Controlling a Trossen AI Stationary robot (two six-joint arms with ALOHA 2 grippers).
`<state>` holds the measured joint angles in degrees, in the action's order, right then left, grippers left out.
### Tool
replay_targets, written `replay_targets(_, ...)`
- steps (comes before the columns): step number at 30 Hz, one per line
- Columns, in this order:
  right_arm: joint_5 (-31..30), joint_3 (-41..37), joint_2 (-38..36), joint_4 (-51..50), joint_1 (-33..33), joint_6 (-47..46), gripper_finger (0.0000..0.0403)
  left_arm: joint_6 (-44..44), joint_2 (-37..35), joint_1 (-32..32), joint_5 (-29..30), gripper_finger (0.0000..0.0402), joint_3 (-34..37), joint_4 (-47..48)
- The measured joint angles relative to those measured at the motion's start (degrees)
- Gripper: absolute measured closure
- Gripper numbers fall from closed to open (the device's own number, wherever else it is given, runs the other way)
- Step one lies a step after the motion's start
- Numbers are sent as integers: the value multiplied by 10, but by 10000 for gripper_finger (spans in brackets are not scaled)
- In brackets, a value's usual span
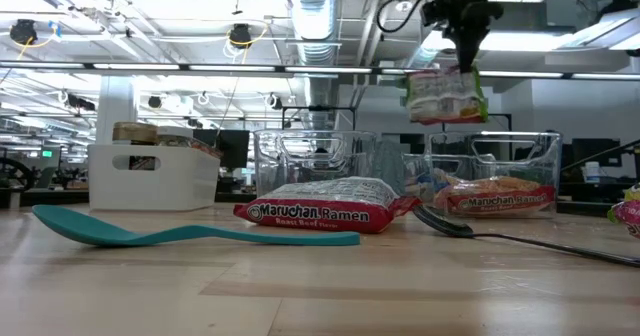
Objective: Pick & Place Food Item
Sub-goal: Put the left green noodle pack into the right transparent bin
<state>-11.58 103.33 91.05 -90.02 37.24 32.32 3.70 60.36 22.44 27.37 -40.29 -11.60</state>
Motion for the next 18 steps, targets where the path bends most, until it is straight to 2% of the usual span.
replay_targets(9,61,-8,0,0,30,67,403,0,0,-38,0,243,0,0)
replay_targets(18,75,-118,0,5,27,73,403,0,0,-71,0,243,0,0)
